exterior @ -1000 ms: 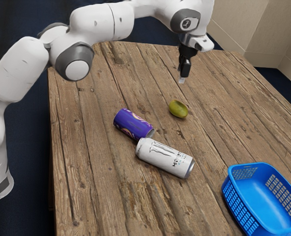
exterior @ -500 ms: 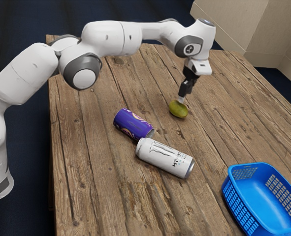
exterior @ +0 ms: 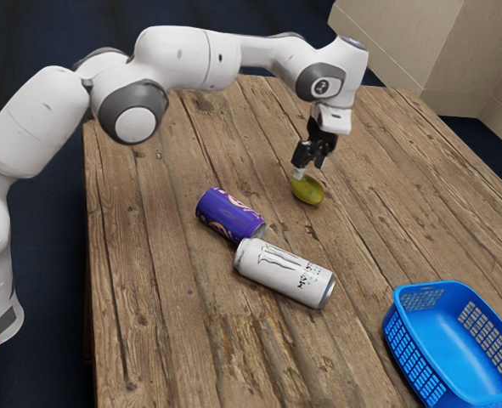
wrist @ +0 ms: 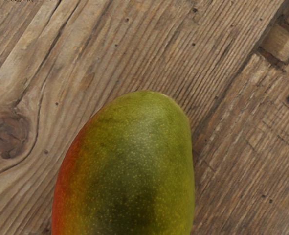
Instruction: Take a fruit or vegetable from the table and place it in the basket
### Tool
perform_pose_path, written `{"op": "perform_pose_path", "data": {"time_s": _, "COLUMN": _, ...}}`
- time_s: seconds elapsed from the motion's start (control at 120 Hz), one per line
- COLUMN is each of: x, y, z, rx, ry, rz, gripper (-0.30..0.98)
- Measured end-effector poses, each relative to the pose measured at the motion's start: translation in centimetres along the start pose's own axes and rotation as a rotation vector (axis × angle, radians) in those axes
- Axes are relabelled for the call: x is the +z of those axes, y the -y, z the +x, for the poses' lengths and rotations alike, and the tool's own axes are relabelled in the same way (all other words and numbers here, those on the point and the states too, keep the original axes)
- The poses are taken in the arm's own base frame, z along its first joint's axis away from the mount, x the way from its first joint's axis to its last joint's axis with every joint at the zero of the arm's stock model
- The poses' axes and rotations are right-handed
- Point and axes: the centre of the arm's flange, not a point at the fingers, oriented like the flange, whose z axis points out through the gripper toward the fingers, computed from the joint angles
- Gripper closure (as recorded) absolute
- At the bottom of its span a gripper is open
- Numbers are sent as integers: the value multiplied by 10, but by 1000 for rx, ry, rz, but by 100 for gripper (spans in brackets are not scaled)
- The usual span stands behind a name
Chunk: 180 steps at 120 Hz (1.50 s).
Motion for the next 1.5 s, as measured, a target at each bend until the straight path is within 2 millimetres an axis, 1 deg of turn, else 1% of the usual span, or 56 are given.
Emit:
{"op": "perform_pose_path", "data": {"time_s": 0.058, "x": 1, "y": -1, "z": 1, "rx": 18, "ry": 2, "rz": 0, "gripper": 0}}
{"op": "perform_pose_path", "data": {"time_s": 0.125, "x": 6, "y": -2, "z": 2, "rx": 37, "ry": 5, "rz": -4, "gripper": 0}}
{"op": "perform_pose_path", "data": {"time_s": 0.483, "x": 24, "y": 1, "z": 6, "rx": 103, "ry": 11, "rz": -16, "gripper": 0}}
{"op": "perform_pose_path", "data": {"time_s": 0.808, "x": 43, "y": 6, "z": 8, "rx": 134, "ry": 15, "rz": -28, "gripper": 0}}
{"op": "perform_pose_path", "data": {"time_s": 1.2, "x": 58, "y": 8, "z": 11, "rx": 155, "ry": 17, "rz": -40, "gripper": 0}}
{"op": "perform_pose_path", "data": {"time_s": 1.233, "x": 58, "y": 8, "z": 11, "rx": 156, "ry": 17, "rz": -41, "gripper": 3}}
{"op": "perform_pose_path", "data": {"time_s": 1.3, "x": 58, "y": 8, "z": 12, "rx": 158, "ry": 17, "rz": -40, "gripper": 17}}
{"op": "perform_pose_path", "data": {"time_s": 1.342, "x": 58, "y": 7, "z": 14, "rx": 161, "ry": 17, "rz": -39, "gripper": 23}}
{"op": "perform_pose_path", "data": {"time_s": 1.383, "x": 58, "y": 7, "z": 15, "rx": 163, "ry": 17, "rz": -37, "gripper": 25}}
{"op": "perform_pose_path", "data": {"time_s": 1.5, "x": 56, "y": 7, "z": 16, "rx": 165, "ry": 16, "rz": -31, "gripper": 26}}
